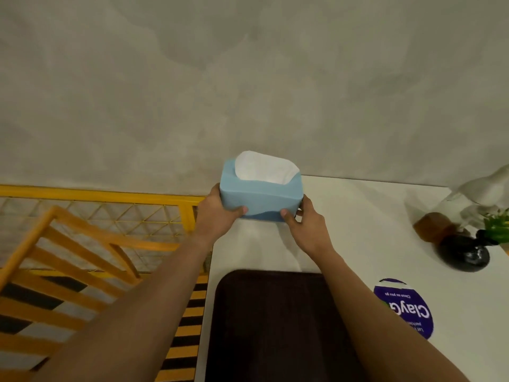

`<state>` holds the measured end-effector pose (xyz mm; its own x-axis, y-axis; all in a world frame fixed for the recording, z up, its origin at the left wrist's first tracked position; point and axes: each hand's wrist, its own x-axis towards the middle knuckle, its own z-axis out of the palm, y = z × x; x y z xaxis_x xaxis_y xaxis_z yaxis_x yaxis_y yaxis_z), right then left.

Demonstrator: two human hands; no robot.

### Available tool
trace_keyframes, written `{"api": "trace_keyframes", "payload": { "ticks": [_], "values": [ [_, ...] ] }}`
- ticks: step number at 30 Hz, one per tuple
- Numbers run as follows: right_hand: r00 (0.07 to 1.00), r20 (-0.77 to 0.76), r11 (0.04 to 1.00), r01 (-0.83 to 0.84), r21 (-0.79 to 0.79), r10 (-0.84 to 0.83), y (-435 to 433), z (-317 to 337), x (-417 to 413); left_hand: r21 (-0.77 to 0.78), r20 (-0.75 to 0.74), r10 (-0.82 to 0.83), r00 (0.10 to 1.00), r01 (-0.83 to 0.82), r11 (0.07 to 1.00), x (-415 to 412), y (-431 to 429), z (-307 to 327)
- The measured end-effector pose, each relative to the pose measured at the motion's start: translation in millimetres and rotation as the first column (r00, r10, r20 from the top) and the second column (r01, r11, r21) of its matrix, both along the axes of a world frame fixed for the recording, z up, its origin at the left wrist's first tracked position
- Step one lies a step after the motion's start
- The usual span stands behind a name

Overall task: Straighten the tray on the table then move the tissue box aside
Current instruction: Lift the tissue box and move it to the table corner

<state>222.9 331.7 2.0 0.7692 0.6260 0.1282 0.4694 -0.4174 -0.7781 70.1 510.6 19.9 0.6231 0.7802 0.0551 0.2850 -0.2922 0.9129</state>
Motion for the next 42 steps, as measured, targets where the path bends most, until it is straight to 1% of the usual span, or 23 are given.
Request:
{"api": "trace_keyframes", "payload": {
  "ticks": [8, 10, 12, 16, 20, 26, 32, 38, 42],
  "values": [
    [0.998, -0.047, 0.998, 0.029, -0.047, -0.031, 15, -25, 18, -0.005, 0.009, -0.006, 1.0, 0.006, 1.0, 13, 11, -25],
    [0.998, -0.05, 0.999, 0.032, -0.041, -0.034, 18, -28, 24, 0.023, 0.014, 0.0, 1.0, 0.0, 1.0, 18, 14, -30],
    [0.998, -0.048, 0.999, 0.037, -0.036, -0.039, 21, -28, 31, 0.059, -0.026, 0.011, 1.0, -0.01, 0.998, 24, 20, -33],
    [0.999, -0.049, 0.999, 0.005, -0.04, -0.007, 35, -27, 47, 0.001, -0.087, 0.02, 0.996, -0.02, 1.0, 41, 36, -38],
    [0.998, -0.051, 0.997, -0.031, -0.073, 0.028, 51, -26, 60, -0.012, -0.071, 0.015, 0.997, -0.016, 1.0, 50, 50, -43],
    [0.997, -0.049, 0.99, -0.065, -0.122, 0.06, 61, -27, 77, 0.028, -0.084, 0.016, 0.996, -0.014, 1.0, 55, 61, -49],
    [0.996, -0.053, 0.984, -0.081, -0.158, 0.073, 63, -25, 89, 0.115, -0.152, 0.061, 0.986, -0.044, 0.992, 59, 67, -48],
    [0.994, -0.047, 0.972, -0.111, -0.205, 0.103, 68, -22, 94, 0.102, -0.152, 0.081, 0.985, -0.066, 0.993, 58, 69, -48],
    [0.993, -0.046, 0.972, -0.111, -0.205, 0.104, 68, -24, 93, 0.086, -0.147, 0.09, 0.985, -0.078, 0.993, 58, 69, -48]
  ]
}}
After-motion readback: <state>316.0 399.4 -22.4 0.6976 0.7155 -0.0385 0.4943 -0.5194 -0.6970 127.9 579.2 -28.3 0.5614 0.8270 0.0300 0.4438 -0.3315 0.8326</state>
